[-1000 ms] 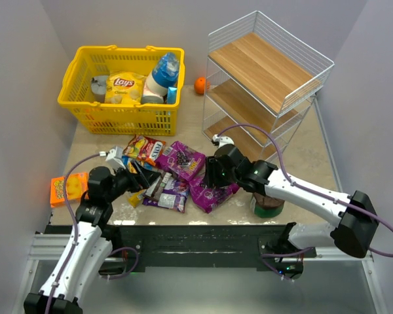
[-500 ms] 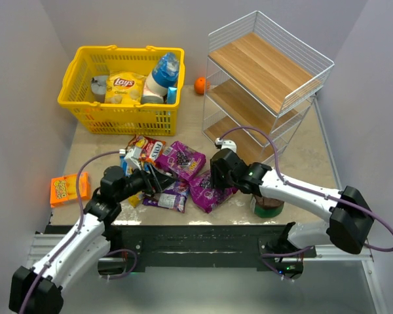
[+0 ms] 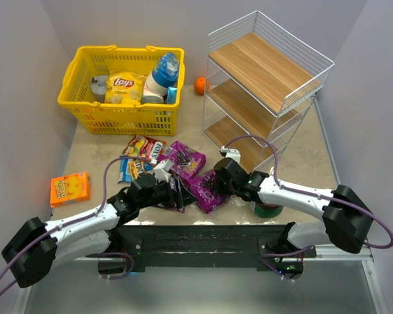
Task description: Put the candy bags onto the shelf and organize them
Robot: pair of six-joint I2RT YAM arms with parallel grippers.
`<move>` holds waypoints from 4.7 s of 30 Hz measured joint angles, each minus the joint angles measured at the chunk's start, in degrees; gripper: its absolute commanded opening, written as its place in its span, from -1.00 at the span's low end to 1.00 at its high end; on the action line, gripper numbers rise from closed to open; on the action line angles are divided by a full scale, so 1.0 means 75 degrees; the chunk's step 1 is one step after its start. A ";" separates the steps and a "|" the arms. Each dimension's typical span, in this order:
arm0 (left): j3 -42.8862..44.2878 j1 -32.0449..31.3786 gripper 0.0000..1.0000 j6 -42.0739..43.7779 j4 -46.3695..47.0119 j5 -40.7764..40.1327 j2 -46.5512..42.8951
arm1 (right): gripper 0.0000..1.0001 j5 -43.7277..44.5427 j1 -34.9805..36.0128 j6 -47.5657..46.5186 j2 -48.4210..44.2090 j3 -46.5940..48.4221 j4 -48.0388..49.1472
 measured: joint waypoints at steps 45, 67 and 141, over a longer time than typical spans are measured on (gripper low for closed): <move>0.0245 -0.1836 -0.33 -0.4605 0.2999 -0.3672 0.3783 | -0.32 0.0099 -0.0017 0.0845 -0.1014 -0.0822 0.0256; 0.2489 -0.2040 -1.00 -0.2238 -0.1655 -0.4800 0.1326 | 0.31 -0.0108 -0.0044 -0.0146 -0.3203 0.1472 -0.1827; 1.3499 0.1518 0.17 -0.2390 0.0242 -0.0848 0.7781 | 0.26 -0.1078 0.0015 0.0213 -0.1609 -0.0758 0.0761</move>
